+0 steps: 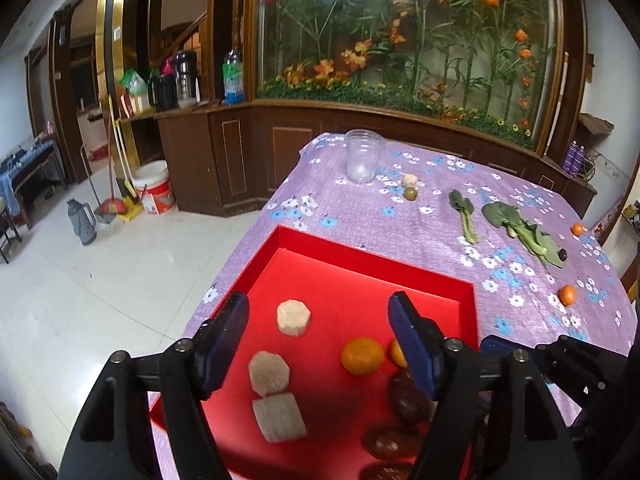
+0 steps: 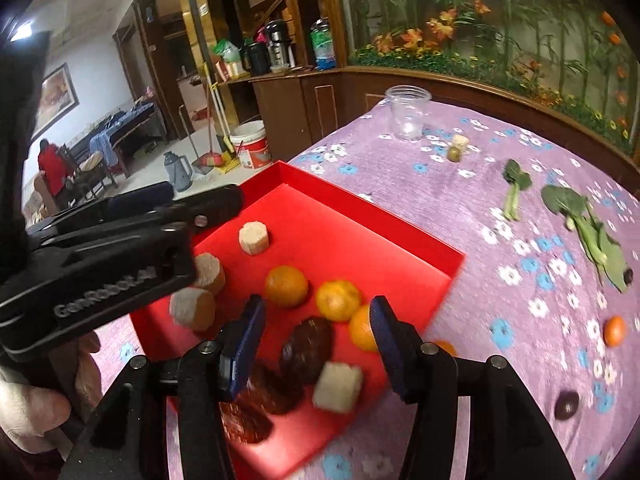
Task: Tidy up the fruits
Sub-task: 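Withdraw both open tools from the red box toward the table items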
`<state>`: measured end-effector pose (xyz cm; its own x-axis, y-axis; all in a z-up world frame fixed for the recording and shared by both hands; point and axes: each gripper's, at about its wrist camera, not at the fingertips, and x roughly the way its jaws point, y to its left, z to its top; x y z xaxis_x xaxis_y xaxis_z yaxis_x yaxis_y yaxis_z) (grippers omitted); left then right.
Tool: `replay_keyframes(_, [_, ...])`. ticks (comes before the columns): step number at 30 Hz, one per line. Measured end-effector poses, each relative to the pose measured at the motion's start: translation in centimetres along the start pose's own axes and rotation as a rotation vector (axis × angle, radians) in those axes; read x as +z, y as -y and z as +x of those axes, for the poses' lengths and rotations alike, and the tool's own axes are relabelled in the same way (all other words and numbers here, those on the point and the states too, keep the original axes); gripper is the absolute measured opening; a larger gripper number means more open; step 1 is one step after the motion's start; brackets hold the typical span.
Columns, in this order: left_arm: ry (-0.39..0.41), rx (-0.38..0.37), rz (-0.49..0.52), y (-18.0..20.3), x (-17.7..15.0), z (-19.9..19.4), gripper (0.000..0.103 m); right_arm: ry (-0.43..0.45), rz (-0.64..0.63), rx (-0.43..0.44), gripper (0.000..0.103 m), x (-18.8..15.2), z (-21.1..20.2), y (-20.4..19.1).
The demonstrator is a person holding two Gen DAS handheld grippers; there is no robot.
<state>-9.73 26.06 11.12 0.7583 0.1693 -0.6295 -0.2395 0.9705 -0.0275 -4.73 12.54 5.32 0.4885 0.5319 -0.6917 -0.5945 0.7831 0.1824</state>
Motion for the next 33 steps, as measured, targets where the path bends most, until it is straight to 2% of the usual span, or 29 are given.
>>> replay_keyframes(8, [0.011,-0.037,0.029,3.4,-1.7,-3.3,0.074,0.044,0.095,-0.014,0.064,-2.8,-4.2,3.3])
replay_keyframes(17, [-0.01,-0.084,0.063,7.3,-3.3,-4.9,0.074,0.092,0.187,-0.036,0.066,-6.8,-8.7,7.8])
replay_keyframes(20, [-0.044,-0.136,0.028,7.6,-3.8,-4.6,0.074,0.104,0.226,-0.061,0.067,-8.3,-10.2,10.0])
replay_keyframes(26, [-0.079,-0.169,-0.014,8.3,-4.7,-4.2,0.074,0.101,0.314,-0.139,0.068,-11.3,-12.4,15.1])
replay_keyframes(33, [-0.137,-0.255,0.034,11.4,-5.6,-2.7,0.074,0.071,0.39,-0.192,0.068,-13.4,-12.7,19.8])
